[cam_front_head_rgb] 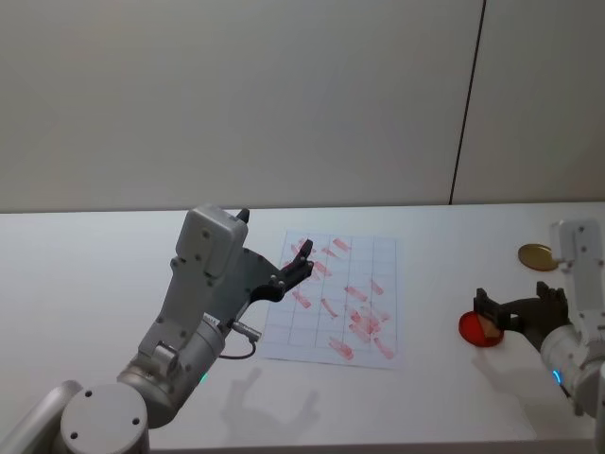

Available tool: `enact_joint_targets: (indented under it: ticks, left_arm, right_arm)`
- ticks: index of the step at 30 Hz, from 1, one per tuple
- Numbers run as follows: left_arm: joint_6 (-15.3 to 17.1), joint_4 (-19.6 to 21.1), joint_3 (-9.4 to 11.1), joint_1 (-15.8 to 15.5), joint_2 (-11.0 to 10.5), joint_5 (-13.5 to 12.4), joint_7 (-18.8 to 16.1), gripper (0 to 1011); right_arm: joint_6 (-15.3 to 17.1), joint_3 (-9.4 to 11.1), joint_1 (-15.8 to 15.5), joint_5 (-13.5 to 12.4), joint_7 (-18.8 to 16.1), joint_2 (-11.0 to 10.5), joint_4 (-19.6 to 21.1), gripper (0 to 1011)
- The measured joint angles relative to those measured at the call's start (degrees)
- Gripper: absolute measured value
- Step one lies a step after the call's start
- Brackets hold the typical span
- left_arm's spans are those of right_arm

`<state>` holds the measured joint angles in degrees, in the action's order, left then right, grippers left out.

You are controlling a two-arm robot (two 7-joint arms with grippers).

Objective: Use the one hand to pick up the stamp and affix it onto the A4 paper.

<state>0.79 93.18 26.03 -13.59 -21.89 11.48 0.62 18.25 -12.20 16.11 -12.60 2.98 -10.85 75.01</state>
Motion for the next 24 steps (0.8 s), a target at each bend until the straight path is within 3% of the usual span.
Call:
enact_joint_targets:
  ticks: [21, 24]
  left_arm:
    - [0.0, 0.0, 0.0, 0.0, 0.0, 0.0, 0.0, 993]
    - [0.0, 0.0, 0.0, 0.0, 0.0, 0.0, 0.0, 993]
  right_arm:
    - [-1.82, 0.08, 6.19, -0.71, -0.88, 2.61, -13.39, 1001]
    - [-2.26, 0.03, 6.93, -0.65, -1.23, 2.91, -15.03, 950]
